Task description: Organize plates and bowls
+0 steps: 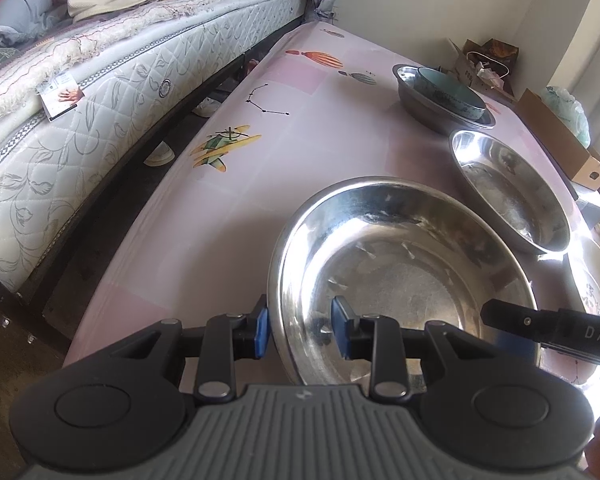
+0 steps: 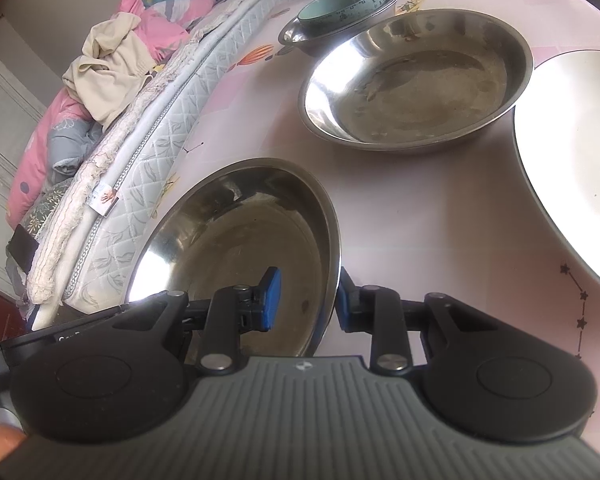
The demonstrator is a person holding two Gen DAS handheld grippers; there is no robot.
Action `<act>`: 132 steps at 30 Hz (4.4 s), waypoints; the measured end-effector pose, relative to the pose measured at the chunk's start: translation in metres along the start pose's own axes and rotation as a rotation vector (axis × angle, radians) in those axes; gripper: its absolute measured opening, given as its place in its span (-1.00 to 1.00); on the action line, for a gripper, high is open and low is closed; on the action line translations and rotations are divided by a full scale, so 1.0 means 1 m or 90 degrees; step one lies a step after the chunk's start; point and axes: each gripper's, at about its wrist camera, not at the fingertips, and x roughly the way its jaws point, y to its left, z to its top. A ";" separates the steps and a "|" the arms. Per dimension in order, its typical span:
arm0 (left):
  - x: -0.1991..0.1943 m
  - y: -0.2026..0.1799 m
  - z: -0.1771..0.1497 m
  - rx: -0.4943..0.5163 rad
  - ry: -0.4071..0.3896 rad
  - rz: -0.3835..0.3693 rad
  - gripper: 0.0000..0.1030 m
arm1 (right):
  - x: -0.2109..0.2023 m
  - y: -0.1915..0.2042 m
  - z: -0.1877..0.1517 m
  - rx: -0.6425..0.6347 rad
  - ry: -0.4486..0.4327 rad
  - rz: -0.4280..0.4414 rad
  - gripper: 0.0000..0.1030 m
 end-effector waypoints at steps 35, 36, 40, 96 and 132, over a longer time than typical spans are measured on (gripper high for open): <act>-0.013 -0.013 0.002 0.019 -0.028 0.003 -0.39 | -0.012 0.010 -0.005 -0.083 -0.038 -0.028 -0.49; -0.014 -0.013 0.002 0.019 -0.029 0.003 -0.39 | -0.012 0.011 -0.006 -0.087 -0.039 -0.028 -0.49; -0.015 -0.013 0.002 0.020 -0.032 0.001 -0.39 | -0.014 0.015 -0.008 -0.103 -0.044 -0.032 -0.50; 0.014 -0.001 0.018 -0.003 -0.031 0.004 -0.44 | 0.016 0.014 0.004 -0.145 -0.099 -0.061 -0.55; -0.026 -0.003 0.014 -0.005 -0.089 -0.003 -0.44 | -0.021 0.036 -0.010 -0.200 -0.157 -0.052 -0.55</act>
